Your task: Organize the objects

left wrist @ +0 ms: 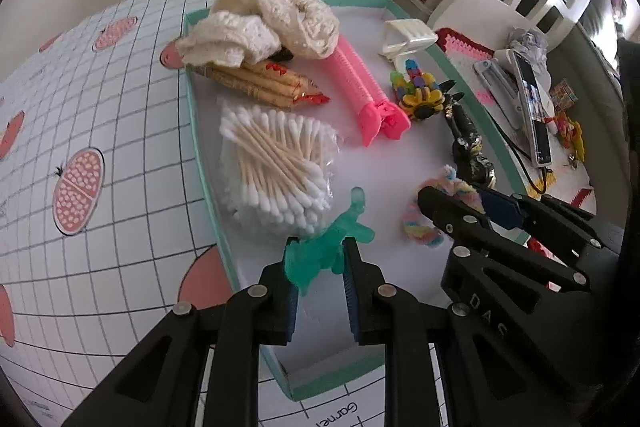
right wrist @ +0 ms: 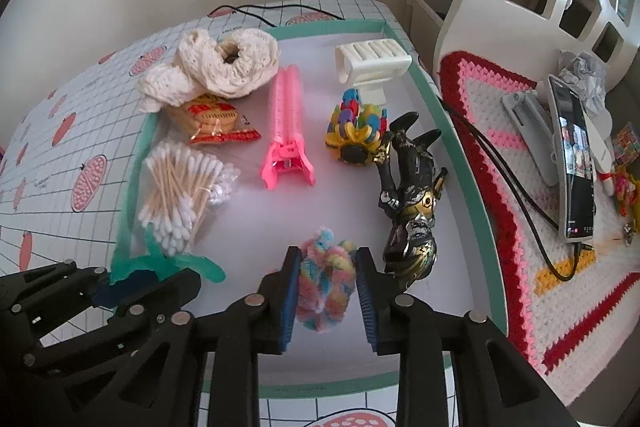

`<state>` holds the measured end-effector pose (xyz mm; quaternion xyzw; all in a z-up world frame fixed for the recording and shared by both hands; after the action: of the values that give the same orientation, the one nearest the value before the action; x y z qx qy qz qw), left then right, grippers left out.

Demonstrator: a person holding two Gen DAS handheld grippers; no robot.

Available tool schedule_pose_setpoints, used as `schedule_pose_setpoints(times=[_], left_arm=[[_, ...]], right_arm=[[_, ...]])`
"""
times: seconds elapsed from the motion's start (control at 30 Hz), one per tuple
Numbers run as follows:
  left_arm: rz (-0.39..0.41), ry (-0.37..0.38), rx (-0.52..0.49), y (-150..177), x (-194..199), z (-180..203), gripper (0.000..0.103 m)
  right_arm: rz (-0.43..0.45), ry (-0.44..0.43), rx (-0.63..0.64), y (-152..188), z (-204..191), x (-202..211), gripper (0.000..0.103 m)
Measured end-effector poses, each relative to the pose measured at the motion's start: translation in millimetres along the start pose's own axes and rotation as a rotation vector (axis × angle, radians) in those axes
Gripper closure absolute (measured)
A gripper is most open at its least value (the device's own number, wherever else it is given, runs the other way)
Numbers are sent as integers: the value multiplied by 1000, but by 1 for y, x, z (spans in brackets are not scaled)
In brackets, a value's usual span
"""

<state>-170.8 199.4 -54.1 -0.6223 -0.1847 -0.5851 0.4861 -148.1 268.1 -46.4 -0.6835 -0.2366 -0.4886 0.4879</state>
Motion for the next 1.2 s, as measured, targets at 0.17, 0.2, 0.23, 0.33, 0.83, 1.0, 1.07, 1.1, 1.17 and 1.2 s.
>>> schedule_pose_setpoints(times=[0.17, 0.2, 0.23, 0.33, 0.83, 1.0, 1.07, 1.1, 1.17, 1.2], left_arm=[[20, 3, 8, -6, 11, 3, 71], [24, 5, 10, -4, 15, 0, 70], [28, 6, 12, -5, 18, 1, 67], [40, 5, 9, -9, 21, 5, 62], [103, -38, 57, -12, 44, -23, 29], [125, -39, 107, -6, 48, -33, 15], [133, -50, 127, -3, 49, -39, 10], [135, -54, 136, -1, 50, -41, 10], [138, -65, 158, 2, 51, -46, 4], [142, -69, 166, 3, 52, -48, 2]], right_arm=[[23, -19, -12, -3, 1, 8, 67], [28, -23, -16, -4, 1, 9, 65], [31, -28, -21, -5, 2, 11, 63], [34, -39, -31, -5, 2, 13, 62], [58, -69, -35, -4, 1, 20, 29], [57, -64, -48, 0, 4, 22, 11], [48, -82, -52, 4, 3, 23, 10], [48, -80, -47, 5, 2, 23, 10], [57, -55, -30, 8, 0, 26, 7], [62, -45, -30, 9, 1, 28, 3]])
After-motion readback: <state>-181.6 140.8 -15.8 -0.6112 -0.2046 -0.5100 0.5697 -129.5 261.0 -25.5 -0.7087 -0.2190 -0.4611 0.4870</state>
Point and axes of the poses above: each gripper's, at about its wrist camera, not at the fingertips, and x roughly against the way its jaws point, z to its right, y to its underside, the point moved 9 cm from there along -x, roughly the way its jaws point, and after that the axes turned 6 degrees about -x, right-handed, at the moved point
